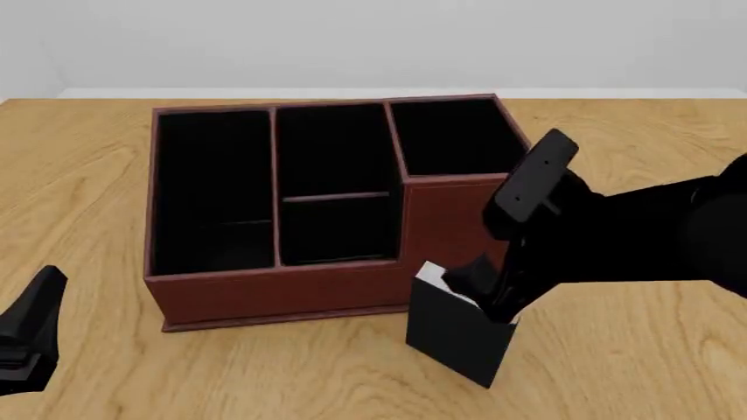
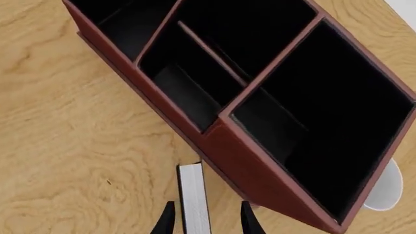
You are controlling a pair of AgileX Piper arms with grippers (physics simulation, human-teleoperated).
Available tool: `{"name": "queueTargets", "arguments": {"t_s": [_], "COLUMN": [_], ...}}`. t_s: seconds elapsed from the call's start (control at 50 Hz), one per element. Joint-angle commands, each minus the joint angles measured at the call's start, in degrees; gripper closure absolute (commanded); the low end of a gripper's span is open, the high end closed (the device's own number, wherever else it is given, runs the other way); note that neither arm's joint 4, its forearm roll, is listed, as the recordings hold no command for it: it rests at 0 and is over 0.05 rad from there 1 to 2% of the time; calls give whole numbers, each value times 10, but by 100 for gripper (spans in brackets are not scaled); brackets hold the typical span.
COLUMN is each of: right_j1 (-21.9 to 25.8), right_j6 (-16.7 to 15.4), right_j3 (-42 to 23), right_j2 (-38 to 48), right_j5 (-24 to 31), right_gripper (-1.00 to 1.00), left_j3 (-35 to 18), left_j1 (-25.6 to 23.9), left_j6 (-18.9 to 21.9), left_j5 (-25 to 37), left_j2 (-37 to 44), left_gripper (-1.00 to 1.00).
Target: Pick up the book and place it in the right compartment of the caddy.
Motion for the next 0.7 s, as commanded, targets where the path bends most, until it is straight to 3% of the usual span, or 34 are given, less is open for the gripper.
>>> {"name": "queueTargets", "arguments": {"t_s": [0.02,0.62,0.7], "right_j1": [2,28,20], "right_j6": [5,53,48], "right_j3": [21,77,85], "right_j2": [32,102,113], "right_j5": [-29,-93,-101], "right_gripper": [-100,-100,-100], "left_j3": [0,0,0], "left_j1": [0,0,0], "left_j6": [0,0,0], "left_j5": [0,0,0], "left_j2": [0,0,0], "left_gripper": [-100,-100,-100]}}
